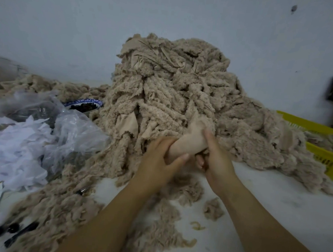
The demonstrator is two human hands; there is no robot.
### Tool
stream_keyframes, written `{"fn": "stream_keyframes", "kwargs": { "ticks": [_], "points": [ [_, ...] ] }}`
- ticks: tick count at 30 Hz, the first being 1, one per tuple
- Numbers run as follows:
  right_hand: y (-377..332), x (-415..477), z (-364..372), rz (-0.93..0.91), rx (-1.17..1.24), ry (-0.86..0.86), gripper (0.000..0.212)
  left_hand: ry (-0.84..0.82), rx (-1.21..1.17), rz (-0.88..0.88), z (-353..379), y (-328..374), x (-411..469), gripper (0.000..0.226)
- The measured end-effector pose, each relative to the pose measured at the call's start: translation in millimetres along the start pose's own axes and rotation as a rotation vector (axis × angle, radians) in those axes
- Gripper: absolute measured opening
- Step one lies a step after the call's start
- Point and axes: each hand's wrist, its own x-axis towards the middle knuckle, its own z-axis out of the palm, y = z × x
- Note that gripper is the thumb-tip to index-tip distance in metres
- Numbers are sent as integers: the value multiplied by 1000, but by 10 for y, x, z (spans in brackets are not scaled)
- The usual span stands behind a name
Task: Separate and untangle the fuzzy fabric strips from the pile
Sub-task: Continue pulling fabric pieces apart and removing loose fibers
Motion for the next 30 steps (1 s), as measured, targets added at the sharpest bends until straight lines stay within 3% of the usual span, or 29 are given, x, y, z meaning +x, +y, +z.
{"fn": "stream_keyframes", "kwargs": {
  "ticks": [2, 6, 8, 10, 14, 17, 19, 20, 22, 25, 28, 30],
  "points": [
    [18, -25, 42, -37, -207, -76, 60, 2, -19, -43, 38, -16, -9, 7],
    [94, -76, 27, -54, -616, -301, 26, 99, -411, -279, -79, -11, 7, 40],
    [186, -36, -21, -60, -787, -308, 19, 85, -498, -307, -99, 34, 28, 45],
    [156, 76, -76, -32, -713, -130, 16, 75, -511, -269, -98, 88, 68, 31],
    [-204, 437, -402, -50, -185, 304, 21, 36, -492, -196, -92, 140, 253, 21],
    [-349, 593, -736, -94, -211, 400, 34, -30, -379, -231, 58, 130, 388, 24],
    [-299, 581, -847, -93, -524, 463, 43, -100, -302, -252, 221, 133, 441, 23],
    [-248, 543, -842, -111, -662, 493, 42, -148, -284, -269, 319, 145, 463, 19],
    [-124, 467, -798, -137, -679, 522, 31, -240, -207, -261, 545, 172, 497, 9],
    [-26, 402, -775, -144, -620, 573, 26, -363, 48, -208, 893, 183, 531, 43],
    [-9, 423, -683, -111, -673, 495, 28, -379, 318, -67, 1109, 211, 556, 39],
    [40, 486, -588, -57, -770, 350, 25, -343, 302, -56, 1154, 223, 606, 29]
  ]
}}
